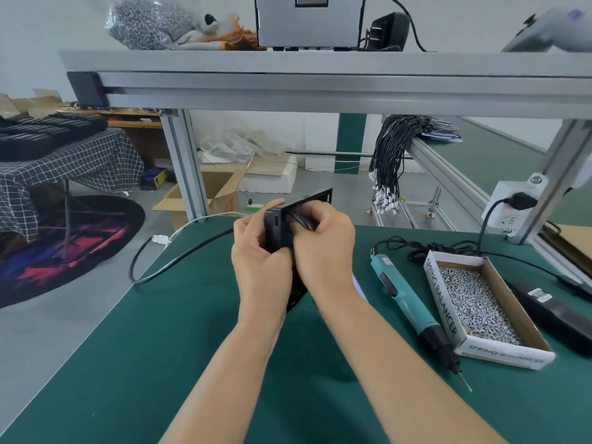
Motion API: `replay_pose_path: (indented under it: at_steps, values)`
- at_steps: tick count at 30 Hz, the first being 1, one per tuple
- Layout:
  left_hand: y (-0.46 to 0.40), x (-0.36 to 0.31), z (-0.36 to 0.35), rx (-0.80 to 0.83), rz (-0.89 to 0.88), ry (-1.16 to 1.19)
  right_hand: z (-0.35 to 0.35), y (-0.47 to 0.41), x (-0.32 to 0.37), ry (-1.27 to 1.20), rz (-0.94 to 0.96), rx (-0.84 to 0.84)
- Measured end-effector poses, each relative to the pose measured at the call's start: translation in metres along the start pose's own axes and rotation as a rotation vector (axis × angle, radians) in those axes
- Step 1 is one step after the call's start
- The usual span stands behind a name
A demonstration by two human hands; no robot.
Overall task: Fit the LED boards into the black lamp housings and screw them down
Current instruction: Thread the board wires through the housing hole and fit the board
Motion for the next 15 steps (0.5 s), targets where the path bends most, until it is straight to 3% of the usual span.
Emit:
replay_pose_path:
  at_steps: [4, 9, 15]
  values:
    - [-0.011, 0.005, 0.007, -0.026, 0.032, 0.023, 0.002, 0.013, -0.007, 0.047, 0.075, 0.316]
    - [-0.014, 0.011, 0.014, -0.024, 0.004, 0.025, 0.006, 0.008, -0.012, 0.115, 0.130, 0.496]
    - [-0.005, 0.014, 0.016, -0.045, -0.093, -0.202, 0.006, 0.003, -0.019, 0.692, 0.263, 0.547]
Point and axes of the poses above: each hand's wrist, its own y-axis away from the middle knuckle, its own z-axis out of the back of the hand, x = y × z, the point moved 2 cm from there along -y, towards the middle knuckle, and after that the axes turned 4 degrees about -y, right-handed, at the moved point
